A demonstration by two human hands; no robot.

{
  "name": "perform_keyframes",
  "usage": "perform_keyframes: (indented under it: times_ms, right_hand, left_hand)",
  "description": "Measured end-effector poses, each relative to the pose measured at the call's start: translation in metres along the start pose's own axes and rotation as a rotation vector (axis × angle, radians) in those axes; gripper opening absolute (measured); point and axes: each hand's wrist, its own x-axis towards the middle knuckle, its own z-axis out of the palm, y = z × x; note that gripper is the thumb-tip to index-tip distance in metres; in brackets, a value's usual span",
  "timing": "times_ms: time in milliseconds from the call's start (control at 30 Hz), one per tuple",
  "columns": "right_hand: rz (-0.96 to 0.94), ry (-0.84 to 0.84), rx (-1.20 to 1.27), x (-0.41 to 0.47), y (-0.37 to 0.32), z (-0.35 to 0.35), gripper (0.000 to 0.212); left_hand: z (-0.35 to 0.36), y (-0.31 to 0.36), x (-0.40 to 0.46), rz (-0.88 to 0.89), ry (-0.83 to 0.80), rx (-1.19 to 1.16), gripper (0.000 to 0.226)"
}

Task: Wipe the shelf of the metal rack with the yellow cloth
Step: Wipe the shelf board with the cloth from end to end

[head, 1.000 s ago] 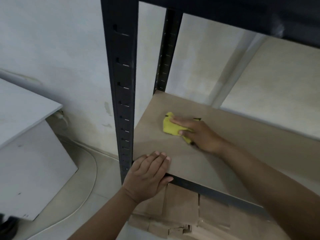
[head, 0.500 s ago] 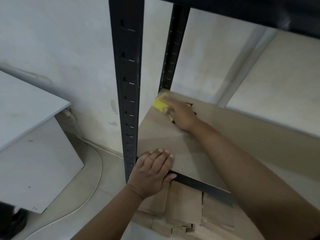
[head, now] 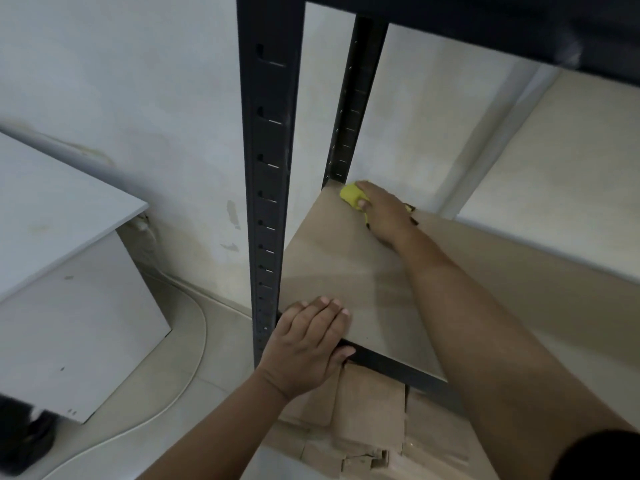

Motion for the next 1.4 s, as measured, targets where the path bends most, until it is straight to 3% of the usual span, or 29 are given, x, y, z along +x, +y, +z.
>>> perform_keyframes:
  times_ms: [133, 300, 500, 733, 1000, 1200, 1400]
  right_hand:
    - [-0.202, -0.153, 0.097, -0.034, -0.042, 0.016, 0.044]
    - [-0.385, -0.373, 0.189, -0.085, -0.020, -0.014, 0.044]
    - [-0.204, -0.161, 0.074, -0.024, 0.009, -0.020, 0.042]
    - [-0.144, -0.073, -0.137, 0.034, -0.009, 0.015, 0.043]
    - [-0.284, -0.252, 0.053, -0.019, -0.019, 0.004, 0.044]
    - [-0.399, -0.442, 0.148, -0.094, 0.002, -0.030, 0.045]
    - [-0.298, -0.223, 0.065, -0.056, -0.019, -0.010, 0.043]
  left_hand:
    - [-0.001, 0.000, -0.001, 0.015, 0.010, -0.004, 0.045]
    - [-0.003, 0.000, 0.000, 0.018, -0.015, 0.002, 0.046]
    - [-0.007, 0.003, -0.001, -0.037, -0.073, -0.002, 0.046]
    - [-0.011, 0.011, -0.001, -0.129, -0.123, -0.014, 0.046]
    - [-0.015, 0.012, 0.001, -0.134, -0.146, -0.001, 0.045]
    - [-0.024, 0.023, 0.002, -0.251, -0.196, -0.042, 0.043]
    - [-0.029, 0.054, -0.001, -0.491, -0.234, -0.130, 0.050]
